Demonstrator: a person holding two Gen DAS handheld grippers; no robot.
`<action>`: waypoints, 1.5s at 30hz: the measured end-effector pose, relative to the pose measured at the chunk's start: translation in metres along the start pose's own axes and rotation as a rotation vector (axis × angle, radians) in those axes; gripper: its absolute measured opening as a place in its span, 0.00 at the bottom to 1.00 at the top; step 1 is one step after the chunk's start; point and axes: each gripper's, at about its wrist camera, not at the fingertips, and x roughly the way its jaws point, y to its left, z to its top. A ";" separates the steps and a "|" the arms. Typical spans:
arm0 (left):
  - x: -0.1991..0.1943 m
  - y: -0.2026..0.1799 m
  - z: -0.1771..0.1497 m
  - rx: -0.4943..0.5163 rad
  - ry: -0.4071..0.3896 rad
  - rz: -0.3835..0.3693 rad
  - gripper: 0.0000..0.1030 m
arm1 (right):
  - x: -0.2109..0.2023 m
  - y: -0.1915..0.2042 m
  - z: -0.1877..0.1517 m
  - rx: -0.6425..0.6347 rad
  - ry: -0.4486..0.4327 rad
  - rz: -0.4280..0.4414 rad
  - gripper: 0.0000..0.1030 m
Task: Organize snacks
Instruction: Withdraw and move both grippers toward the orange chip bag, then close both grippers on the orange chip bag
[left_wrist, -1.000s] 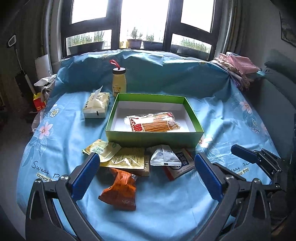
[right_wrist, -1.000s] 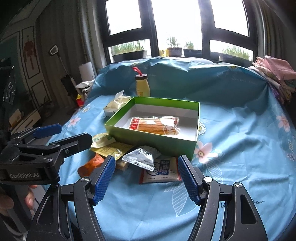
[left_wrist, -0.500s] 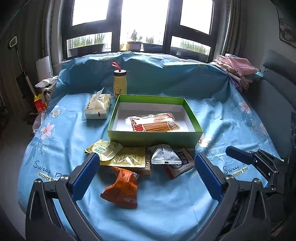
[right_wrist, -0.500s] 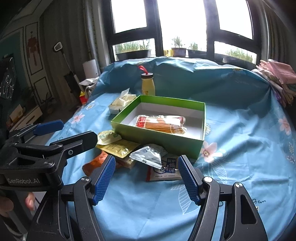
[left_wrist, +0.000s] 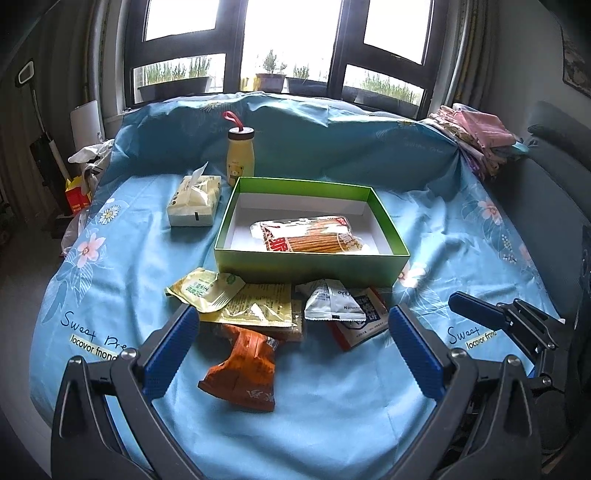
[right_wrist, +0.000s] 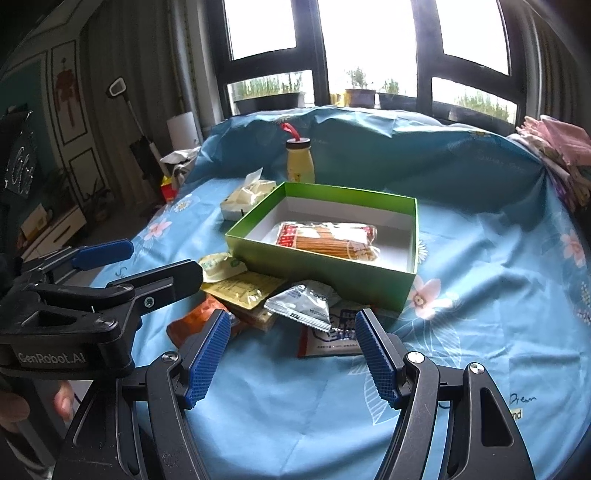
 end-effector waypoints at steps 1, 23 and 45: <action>0.001 0.001 0.000 0.000 0.002 0.000 1.00 | 0.001 0.000 0.000 0.000 0.002 0.000 0.69; 0.045 0.080 -0.024 -0.191 0.185 -0.051 1.00 | 0.041 0.010 -0.017 0.024 0.104 0.091 0.69; 0.091 0.097 -0.053 -0.227 0.305 -0.241 0.58 | 0.130 0.062 -0.049 0.040 0.266 0.374 0.61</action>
